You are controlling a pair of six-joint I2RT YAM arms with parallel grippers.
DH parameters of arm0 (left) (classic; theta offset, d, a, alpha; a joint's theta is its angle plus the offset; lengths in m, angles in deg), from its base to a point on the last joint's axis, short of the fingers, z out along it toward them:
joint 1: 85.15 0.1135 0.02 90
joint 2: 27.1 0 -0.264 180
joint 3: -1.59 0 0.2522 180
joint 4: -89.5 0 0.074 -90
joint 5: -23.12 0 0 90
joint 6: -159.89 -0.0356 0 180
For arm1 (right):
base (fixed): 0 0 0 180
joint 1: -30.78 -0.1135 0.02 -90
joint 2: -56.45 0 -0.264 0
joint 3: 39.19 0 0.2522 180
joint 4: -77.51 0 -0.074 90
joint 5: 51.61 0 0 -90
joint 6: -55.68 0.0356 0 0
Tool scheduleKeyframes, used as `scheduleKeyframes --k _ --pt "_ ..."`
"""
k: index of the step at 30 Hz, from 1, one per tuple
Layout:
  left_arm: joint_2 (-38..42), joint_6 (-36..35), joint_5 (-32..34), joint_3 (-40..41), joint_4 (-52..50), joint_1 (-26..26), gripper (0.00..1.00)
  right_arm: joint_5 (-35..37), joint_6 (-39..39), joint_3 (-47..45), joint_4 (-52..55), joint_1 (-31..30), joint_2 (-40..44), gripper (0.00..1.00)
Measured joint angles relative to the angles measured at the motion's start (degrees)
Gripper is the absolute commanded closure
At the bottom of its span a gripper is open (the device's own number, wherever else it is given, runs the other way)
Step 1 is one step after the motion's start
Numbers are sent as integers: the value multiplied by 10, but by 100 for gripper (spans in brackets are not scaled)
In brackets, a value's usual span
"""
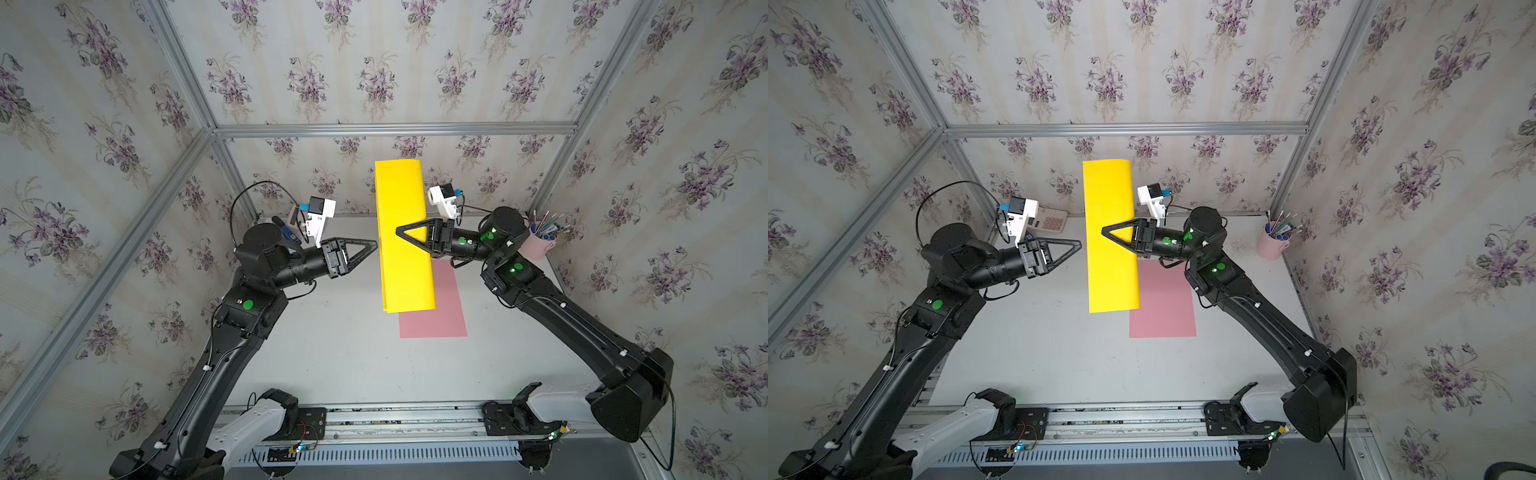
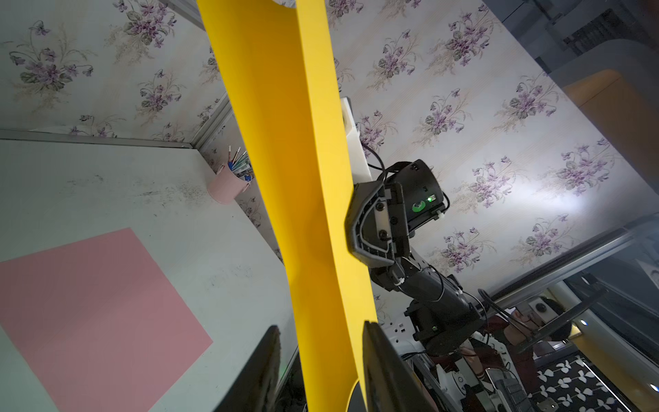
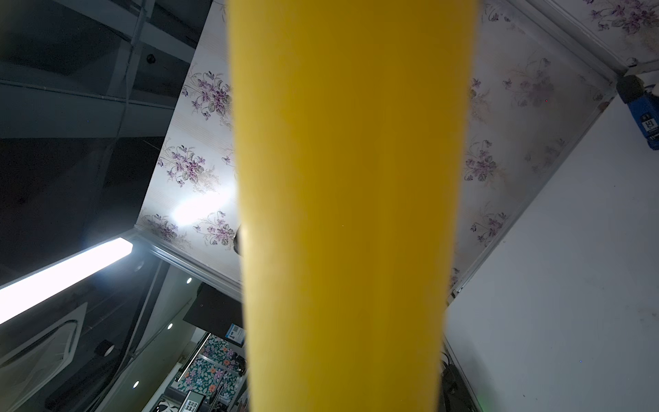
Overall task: Fold the rectangular paper in half along the long edge
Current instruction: Fold the paper.
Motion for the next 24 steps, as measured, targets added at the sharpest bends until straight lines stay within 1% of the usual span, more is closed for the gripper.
scheduleKeyframes --k 4,7,12,14,15,24 --pt "-13 32 -14 2 46 0 54 0 -1 -1 12 0 3 69" --pt "-22 45 -16 2 59 0 52 0 -1 -1 16 0 9 69" --pt "-25 45 -20 2 63 0 46 1 -1 -2 17 -2 12 69" --pt "-26 45 -21 2 63 0 45 1 -1 -2 18 -2 12 69" --pt "-27 45 -21 2 63 0 42 1 -1 -2 18 -2 12 69" --pt "-39 46 -24 2 68 -3 40 4 -1 -2 17 -14 7 69"
